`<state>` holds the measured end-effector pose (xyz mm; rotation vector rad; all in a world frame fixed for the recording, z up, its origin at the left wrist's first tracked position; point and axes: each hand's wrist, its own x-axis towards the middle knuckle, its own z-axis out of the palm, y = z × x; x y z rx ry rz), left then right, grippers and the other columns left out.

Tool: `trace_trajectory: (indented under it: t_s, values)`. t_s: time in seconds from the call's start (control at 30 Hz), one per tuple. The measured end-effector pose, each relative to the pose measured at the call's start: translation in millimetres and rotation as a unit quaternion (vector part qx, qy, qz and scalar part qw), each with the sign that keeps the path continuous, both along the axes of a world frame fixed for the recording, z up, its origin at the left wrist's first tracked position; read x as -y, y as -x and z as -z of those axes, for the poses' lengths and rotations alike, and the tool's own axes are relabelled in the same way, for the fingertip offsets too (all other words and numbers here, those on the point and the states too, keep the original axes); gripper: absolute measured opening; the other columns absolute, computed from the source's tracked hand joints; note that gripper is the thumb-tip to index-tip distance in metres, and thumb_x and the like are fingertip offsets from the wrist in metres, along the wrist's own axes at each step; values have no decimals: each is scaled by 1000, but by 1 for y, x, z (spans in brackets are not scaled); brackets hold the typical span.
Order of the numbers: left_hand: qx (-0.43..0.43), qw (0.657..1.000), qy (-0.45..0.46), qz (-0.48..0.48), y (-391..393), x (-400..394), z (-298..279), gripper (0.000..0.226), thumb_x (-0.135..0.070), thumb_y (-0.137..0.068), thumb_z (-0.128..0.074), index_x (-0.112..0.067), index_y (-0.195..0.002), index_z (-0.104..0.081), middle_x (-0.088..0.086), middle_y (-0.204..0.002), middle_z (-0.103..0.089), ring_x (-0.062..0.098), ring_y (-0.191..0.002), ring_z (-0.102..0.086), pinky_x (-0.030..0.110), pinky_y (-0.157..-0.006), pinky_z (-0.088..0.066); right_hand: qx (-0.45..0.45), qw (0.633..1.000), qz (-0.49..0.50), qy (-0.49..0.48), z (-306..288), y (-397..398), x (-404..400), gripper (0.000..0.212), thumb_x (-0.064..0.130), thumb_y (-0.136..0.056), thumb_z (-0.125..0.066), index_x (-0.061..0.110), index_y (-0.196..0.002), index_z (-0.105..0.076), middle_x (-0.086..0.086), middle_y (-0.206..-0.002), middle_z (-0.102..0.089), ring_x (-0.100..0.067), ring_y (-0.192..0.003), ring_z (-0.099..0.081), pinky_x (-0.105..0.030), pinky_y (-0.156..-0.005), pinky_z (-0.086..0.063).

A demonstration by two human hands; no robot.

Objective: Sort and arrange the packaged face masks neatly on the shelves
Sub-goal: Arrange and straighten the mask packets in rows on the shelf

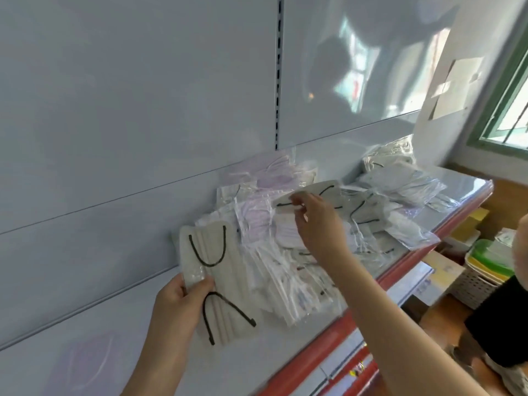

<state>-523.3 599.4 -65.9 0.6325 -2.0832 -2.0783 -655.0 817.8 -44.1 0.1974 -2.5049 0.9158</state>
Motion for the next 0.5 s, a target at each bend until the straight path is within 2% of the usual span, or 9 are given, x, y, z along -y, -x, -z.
trace_trajectory:
  t_s: [0.1, 0.17, 0.2, 0.27, 0.33, 0.37, 0.43, 0.47, 0.5]
  values:
    - [-13, 1000, -13, -8, 27, -43, -8, 10, -17, -95, -67, -11, -95, -75, 12, -90, -78, 34, -91, -74, 51, -86, -58, 73, 959, 7, -273, -10, 95, -61, 56, 21, -90, -65, 22, -143, -44, -3, -143, -48, -28, -127, -48, -42, -105, -39]
    - [-19, 1000, -20, -15, 44, -66, -12, 13, -19, -97, -63, -14, -96, -75, 9, -91, -79, 30, -91, -75, 51, -88, -58, 106, 923, -19, -368, -10, 133, -82, 41, 32, -88, -67, 26, -128, -60, -2, -135, -55, -26, -129, -45, -43, -115, -26]
    - [-19, 999, -19, -23, 51, -76, -13, 14, -22, -98, -62, -17, -95, -75, 5, -89, -79, 27, -89, -74, 50, -88, -57, 93, 925, -35, -367, -11, 145, -90, 30, 34, -87, -68, 27, -116, -67, 0, -127, -60, -24, -126, -47, -41, -116, -24]
    - [-17, 998, -14, -51, 64, -93, -14, 21, -27, -100, -60, -27, -81, -68, -6, -72, -72, 22, -76, -68, 43, -83, -52, 30, 964, -59, -257, -14, 151, -102, 18, 34, -85, -71, 23, -100, -71, 1, -111, -68, -23, -113, -56, -36, -106, -34]
    - [-1, 997, -7, -73, 78, -107, -14, 41, -29, -101, -57, -31, -61, -51, -7, -57, -49, 18, -60, -46, 36, -75, -40, -22, 999, -35, -31, -21, 142, -111, 13, 30, -85, -70, 18, -88, -66, 2, -85, -67, -20, -85, -60, -33, -77, -46]
    - [3, 997, -7, -74, 84, -116, -16, 41, -29, -102, -54, -31, -61, -48, -4, -59, -41, 17, -57, -39, 34, -69, -38, -23, 996, -28, 82, -26, 134, -113, 16, 30, -86, -70, 16, -84, -62, 2, -75, -64, -17, -73, -58, -31, -65, -46]
    - [-22, 997, -47, -63, 94, -135, -23, 21, -34, -104, -52, -29, -84, -58, -2, -61, -39, 14, -56, -41, 30, -62, -44, 41, 962, -85, 257, -33, 111, -111, 22, 31, -86, -74, 12, -88, -63, -2, -73, -67, -15, -64, -60, -32, -59, -50]
    - [-34, 995, -79, -54, 100, -143, -25, 20, -41, -103, -53, -24, -103, -62, -2, -62, -48, 16, -62, -51, 32, -69, -50, 109, 939, -135, 296, -32, 97, -104, 22, 31, -86, -75, 12, -91, -66, -3, -77, -71, -15, -65, -64, -34, -61, -55]
    - [-40, 993, -108, -33, 107, -151, -27, 37, -51, -98, -55, -19, -115, -62, 2, -70, -62, 20, -75, -61, 37, -82, -53, 165, 929, -173, 282, -27, 84, -96, 22, 31, -85, -77, 13, -93, -68, -4, -80, -73, -17, -68, -69, -35, -64, -57]
